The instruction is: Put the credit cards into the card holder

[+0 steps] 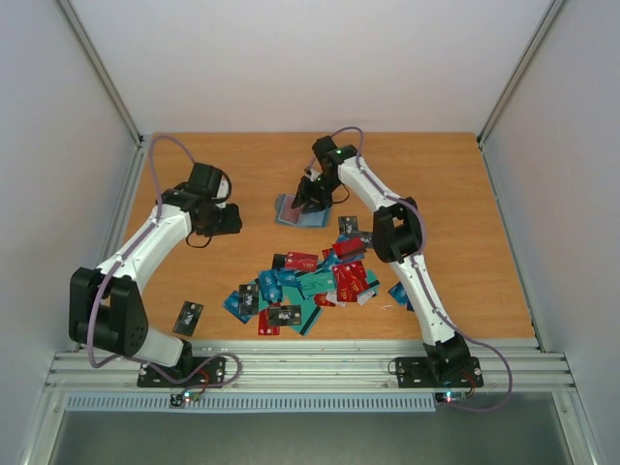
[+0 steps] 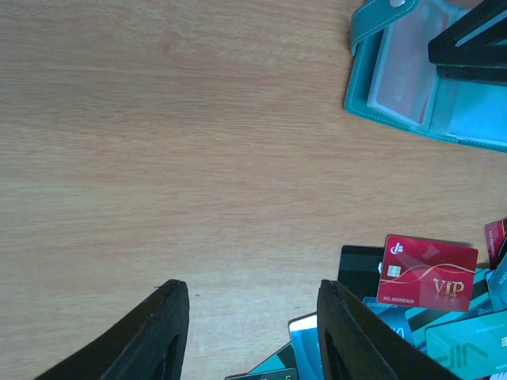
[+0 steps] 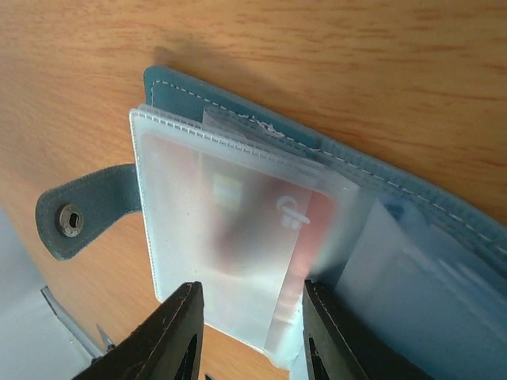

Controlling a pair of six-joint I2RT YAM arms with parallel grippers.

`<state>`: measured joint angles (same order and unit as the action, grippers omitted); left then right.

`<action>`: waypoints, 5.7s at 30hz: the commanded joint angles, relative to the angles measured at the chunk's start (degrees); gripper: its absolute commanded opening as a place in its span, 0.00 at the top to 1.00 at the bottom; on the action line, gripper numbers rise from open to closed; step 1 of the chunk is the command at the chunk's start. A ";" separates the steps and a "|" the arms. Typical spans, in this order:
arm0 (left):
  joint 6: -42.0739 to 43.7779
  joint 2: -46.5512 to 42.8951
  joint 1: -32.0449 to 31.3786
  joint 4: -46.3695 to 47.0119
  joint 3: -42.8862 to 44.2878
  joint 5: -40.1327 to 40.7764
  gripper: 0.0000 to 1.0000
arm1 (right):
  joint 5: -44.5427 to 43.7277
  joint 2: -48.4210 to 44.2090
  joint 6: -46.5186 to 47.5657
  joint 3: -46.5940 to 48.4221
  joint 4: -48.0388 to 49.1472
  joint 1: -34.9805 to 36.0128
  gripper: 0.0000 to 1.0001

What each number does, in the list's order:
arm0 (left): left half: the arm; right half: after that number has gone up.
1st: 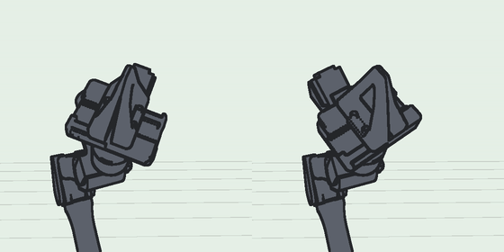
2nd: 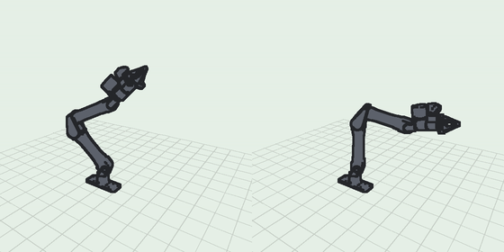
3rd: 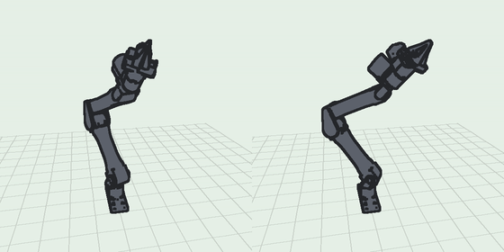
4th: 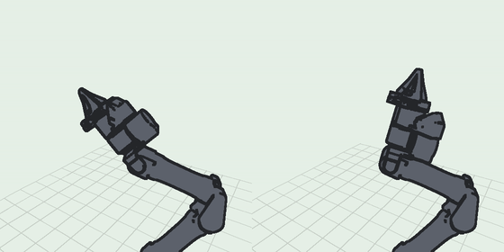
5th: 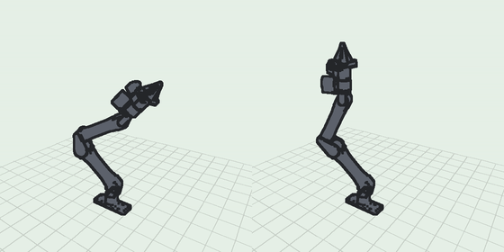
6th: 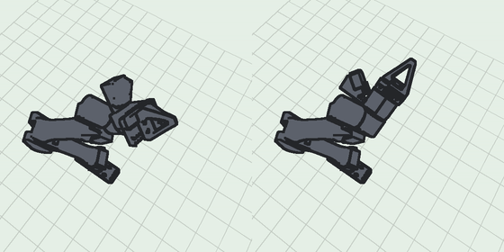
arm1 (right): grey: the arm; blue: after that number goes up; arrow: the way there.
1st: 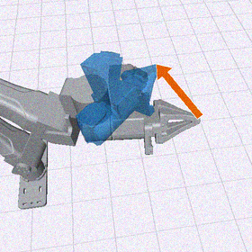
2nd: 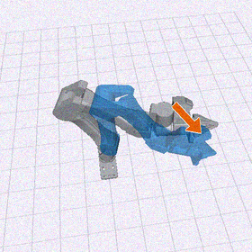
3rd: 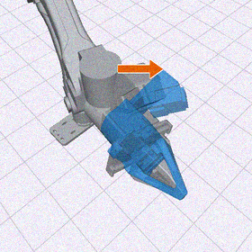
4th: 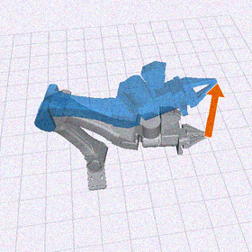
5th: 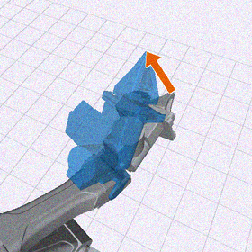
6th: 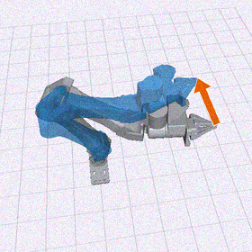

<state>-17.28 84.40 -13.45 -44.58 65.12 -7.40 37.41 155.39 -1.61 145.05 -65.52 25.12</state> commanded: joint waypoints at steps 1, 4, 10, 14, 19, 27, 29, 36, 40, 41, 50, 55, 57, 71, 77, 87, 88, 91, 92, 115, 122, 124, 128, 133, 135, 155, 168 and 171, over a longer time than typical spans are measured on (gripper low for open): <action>0.58 -2.53 0.37 -0.82 -1.16 1.01 0.53 | -5.05 -2.29 -1.64 1.42 2.11 0.19 0.64; 0.58 -3.22 0.29 -1.02 -1.40 1.22 0.53 | -5.84 -2.86 -1.41 1.44 3.19 0.16 0.63; 0.90 -3.88 0.40 -0.33 -1.14 0.00 0.53 | -8.51 -2.11 -0.85 2.93 2.99 0.13 0.62; 1.27 -4.38 0.37 0.49 -1.22 -1.80 0.53 | -7.54 -0.16 -0.85 3.59 3.66 0.19 0.62; 1.24 -4.34 0.36 0.24 -1.05 -2.05 0.53 | -3.01 2.24 -0.83 5.14 4.26 0.72 0.62; 0.95 -4.43 0.39 1.23 -1.62 -3.89 0.53 | 2.51 2.57 -2.02 5.15 6.40 3.37 0.62; 1.06 -4.43 0.38 1.47 -1.69 -4.61 0.53 | 3.32 2.10 -2.52 5.15 6.76 3.60 0.62; 1.78 -3.51 0.35 1.71 0.07 -6.45 0.51 | 0.78 -2.61 -2.51 5.50 6.28 3.29 0.62; 1.78 -3.32 0.38 2.17 1.70 -7.99 0.34 | -2.90 -7.92 -0.02 5.44 3.24 3.09 0.62; 1.39 -3.43 0.36 2.48 1.79 -7.84 0.28 | -3.85 -9.44 1.61 5.30 1.95 3.09 0.61; -7.46 -7.25 -0.37 -1.74 1.04 -5.56 0.14 | -9.81 -31.03 3.95 -11.69 -1.31 3.08 0.60; -9.23 -10.19 -4.88 -8.73 1.36 -6.20 0.19 | -9.71 -46.12 1.72 -34.17 5.99 3.09 0.52; -9.01 -11.23 -7.42 -9.24 1.37 -7.18 0.20 | -9.88 -51.23 -0.97 -41.83 8.11 3.04 0.49; -5.65 0.76 -20.37 9.90 -0.38 -21.29 0.33 | -5.89 -73.08 -4.19 -82.12 14.21 -5.44 0.43; -7.88 13.10 -25.81 12.98 4.60 -24.91 0.33 | -3.20 -71.59 -1.96 -89.59 17.06 -11.73 0.43; -9.83 25.72 -30.08 12.76 12.58 -29.69 0.37 | -1.86 -62.03 -1.17 -91.95 23.77 -13.77 0.47; -9.87 26.74 -30.18 12.39 13.16 -29.65 0.38 | -1.90 -61.06 -1.13 -92.19 24.36 -13.73 0.47; -9.84 29.32 -30.42 11.37 15.07 -29.74 0.39 | -1.51 -58.64 -1.29 -93.02 25.89 -13.80 0.50; -9.87 30.13 -30.49 11.16 15.58 -29.82 0.40 | -1.59 -58.29 -1.38 -93.35 26.22 -13.72 0.50; -10.91 36.54 -30.17 13.63 15.35 -30.40 0.46 | 13.65 -60.47 -12.40 -104.22 42.12 -11.77 0.53; -11.87 35.92 -30.05 15.39 13.25 -30.79 0.54 | 17.26 -60.38 -15.66 -106.93 49.31 -11.76 0.57; -12.20 36.13 -30.05 15.86 13.01 -30.92 0.56 | 18.63 -60.26 -16.30 -107.49 51.56 -11.77 0.58; -12.66 37.06 -30.06 16.56 12.81 -31.51 0.63 | 21.03 -59.87 -17.43 -109.13 56.52 -11.63 0.59; -13.12 37.59 -30.05 16.90 12.70 -31.72 0.66 | 24.09 -60.73 -19.31 -110.87 62.93 -11.51 0.61; -13.21 37.46 -30.05 16.96 12.61 -31.58 0.66 | 24.93 -62.07 -19.37 -110.91 63.55 -11.50 0.61; -15.06 36.27 -30.05 18.30 11.59 -31.87 0.67 | 14.13 -63.63 -9.40 -105.88 47.39 -11.50 0.69; -16.86 36.03 -29.99 21.97 11.66 -35.64 0.67 | 11.64 -58.96 -9.07 -104.04 46.88 -11.24 0.93; -17.25 35.41 -29.82 22.48 11.66 -35.83 0.67 | 12.86 -58.37 -10.07 -104.03 47.99 -11.24 0.99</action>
<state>-33.26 119.39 -42.61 -24.53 77.76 -40.71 51.77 95.44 -11.25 40.18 -19.46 13.30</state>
